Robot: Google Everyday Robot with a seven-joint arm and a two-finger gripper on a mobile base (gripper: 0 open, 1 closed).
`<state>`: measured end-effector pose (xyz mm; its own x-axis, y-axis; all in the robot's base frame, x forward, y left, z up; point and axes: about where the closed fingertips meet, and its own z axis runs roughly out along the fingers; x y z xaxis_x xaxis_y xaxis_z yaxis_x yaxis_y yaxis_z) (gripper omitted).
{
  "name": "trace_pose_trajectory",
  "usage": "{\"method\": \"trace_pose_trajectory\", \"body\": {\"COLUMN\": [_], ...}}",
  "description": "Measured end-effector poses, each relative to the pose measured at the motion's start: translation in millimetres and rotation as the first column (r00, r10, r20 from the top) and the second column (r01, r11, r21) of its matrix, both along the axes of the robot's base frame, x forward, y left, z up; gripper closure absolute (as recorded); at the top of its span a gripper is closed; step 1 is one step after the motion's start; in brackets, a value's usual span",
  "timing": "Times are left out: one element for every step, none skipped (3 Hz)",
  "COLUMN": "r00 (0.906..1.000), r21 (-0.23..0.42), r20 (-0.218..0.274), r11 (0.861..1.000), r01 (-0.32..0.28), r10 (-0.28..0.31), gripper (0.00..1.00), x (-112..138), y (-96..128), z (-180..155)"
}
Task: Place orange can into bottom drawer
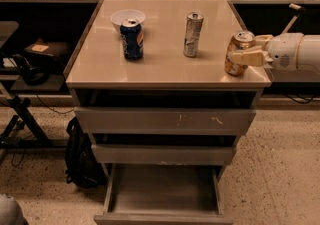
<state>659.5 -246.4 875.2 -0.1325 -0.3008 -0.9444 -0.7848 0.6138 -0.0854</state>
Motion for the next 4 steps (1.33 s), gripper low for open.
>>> {"method": "trace_pose_trajectory", "body": {"r00": [1.0, 0.9997, 0.9941, 0.9844], "r21": [0.0, -0.001, 0.021, 0.046], "r20": [0.0, -0.004, -0.053, -0.085], "r11": [1.0, 1.0, 0.995, 0.988], "r01": [0.0, -0.024, -0.093, -0.15], "r10": [0.0, 0.024, 0.094, 0.154], "gripper": [0.88, 1.0, 1.0, 1.0], "x": [0.0, -8.8, -63.5, -145.4], "y": [0.0, -5.6, -29.3, -54.3], "z": [0.0, 10.9, 27.8, 32.9]}}
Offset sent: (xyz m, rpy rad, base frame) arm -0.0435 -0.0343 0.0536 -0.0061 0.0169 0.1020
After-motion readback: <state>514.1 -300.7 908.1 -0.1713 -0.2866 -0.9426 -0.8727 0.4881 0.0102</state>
